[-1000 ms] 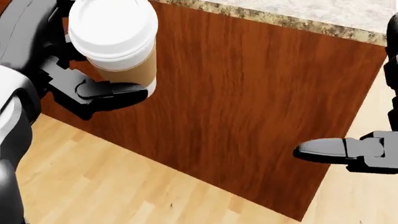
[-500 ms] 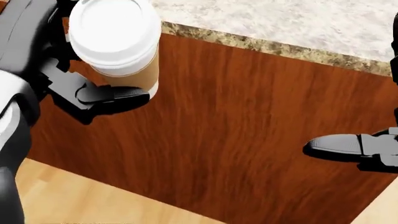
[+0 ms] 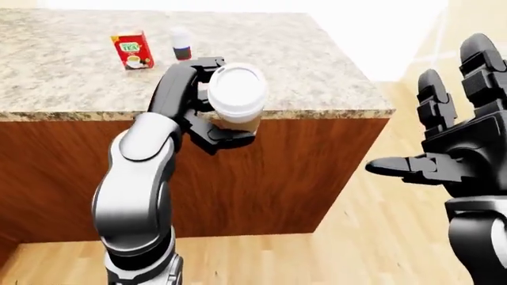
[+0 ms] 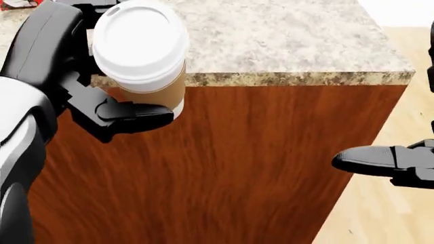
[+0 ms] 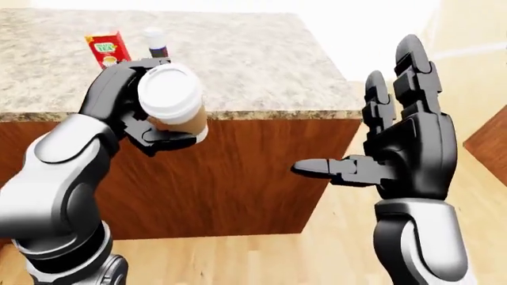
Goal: Move the drinks to the dining counter.
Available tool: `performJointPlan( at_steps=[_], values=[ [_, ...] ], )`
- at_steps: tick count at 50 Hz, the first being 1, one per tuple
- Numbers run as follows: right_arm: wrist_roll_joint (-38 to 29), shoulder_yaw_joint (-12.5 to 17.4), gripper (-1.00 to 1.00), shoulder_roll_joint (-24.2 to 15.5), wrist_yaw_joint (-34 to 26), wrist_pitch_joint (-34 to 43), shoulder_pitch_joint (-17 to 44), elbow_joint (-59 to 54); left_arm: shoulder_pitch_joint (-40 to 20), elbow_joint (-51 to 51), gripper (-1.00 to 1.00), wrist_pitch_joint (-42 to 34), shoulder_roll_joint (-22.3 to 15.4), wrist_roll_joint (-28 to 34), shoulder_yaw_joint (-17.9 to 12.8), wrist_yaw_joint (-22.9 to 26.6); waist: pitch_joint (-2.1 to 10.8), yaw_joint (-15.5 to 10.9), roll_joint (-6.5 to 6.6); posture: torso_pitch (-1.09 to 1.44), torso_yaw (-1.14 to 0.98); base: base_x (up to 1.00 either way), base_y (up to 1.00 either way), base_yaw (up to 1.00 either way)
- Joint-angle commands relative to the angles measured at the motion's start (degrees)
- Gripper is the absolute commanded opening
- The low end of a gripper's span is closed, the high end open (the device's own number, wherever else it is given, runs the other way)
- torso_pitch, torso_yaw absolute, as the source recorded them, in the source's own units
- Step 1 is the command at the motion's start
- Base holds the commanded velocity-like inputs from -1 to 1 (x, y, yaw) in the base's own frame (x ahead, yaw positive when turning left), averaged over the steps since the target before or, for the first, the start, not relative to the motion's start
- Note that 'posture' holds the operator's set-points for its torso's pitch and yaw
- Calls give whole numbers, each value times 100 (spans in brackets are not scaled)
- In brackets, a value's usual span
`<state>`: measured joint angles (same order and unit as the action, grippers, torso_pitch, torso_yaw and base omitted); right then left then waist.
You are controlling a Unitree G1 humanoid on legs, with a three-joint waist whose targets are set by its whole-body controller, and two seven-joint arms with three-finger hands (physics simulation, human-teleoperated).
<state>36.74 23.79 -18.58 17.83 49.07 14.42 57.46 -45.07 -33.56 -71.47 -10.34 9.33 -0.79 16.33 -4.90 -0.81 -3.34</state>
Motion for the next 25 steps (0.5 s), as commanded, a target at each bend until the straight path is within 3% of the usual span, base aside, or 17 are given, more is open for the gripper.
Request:
performJointPlan(
  at_steps=[1,2,3,5,6,8,9,10,11,14,19,22,25],
  values=[
    [-313,-98,100,-96,-216,-250,78,225,-234,-188,-100,252,-95,127,-205,-103,173,-34,-34,0,0,0,0,0],
    [-351,-91,100,-55,-261,-236,88,224,-262,-173,-100,242,-107,123,-216,-99,144,-26,-12,0,0,2,0,0],
    [-395,-73,100,-30,-320,-222,114,225,-288,-154,-100,237,-119,120,-220,-98,269,-4,59,0,0,32,0,0],
    [-478,-78,100,0,-412,-192,138,245,-333,-100,-100,243,-143,111,-240,-95,16,39,280,0,0,60,0,0],
    [-500,-78,100,14,-431,-182,149,246,-343,-93,-100,243,-148,108,-241,-95,-7,82,378,0,0,69,0,0],
    [-564,-103,100,71,-493,-195,157,238,-390,-97,-100,209,-159,101,-237,-95,81,96,646,0,0,75,0,0],
    [-571,-103,100,84,-502,-184,165,249,-395,-82,-100,225,-158,95,-243,-97,203,59,887,0,0,76,0,0],
    [-575,-109,100,85,-502,-187,162,252,-401,-94,-100,210,-157,92,-236,-100,52,69,705,0,0,75,0,0],
    [-574,-106,100,101,-506,-183,161,253,-393,-87,-100,226,-156,87,-236,-101,78,149,698,0,0,75,0,0],
    [-589,-95,100,143,-515,-163,160,251,-413,-121,-100,188,-159,81,-235,-105,276,72,637,0,0,76,0,0],
    [-634,-85,100,204,-576,-215,117,213,-383,-163,-100,183,-119,80,-187,-129,293,-36,465,0,0,76,0,0],
    [-619,-53,100,237,-567,-163,129,217,-347,-167,-100,214,-84,96,-138,-122,375,-131,277,0,0,72,0,0],
    [-747,-64,100,225,-593,-247,96,129,-391,-178,-100,167,-95,117,-122,-82,484,-89,-43,0,0,35,0,0]
  ],
)
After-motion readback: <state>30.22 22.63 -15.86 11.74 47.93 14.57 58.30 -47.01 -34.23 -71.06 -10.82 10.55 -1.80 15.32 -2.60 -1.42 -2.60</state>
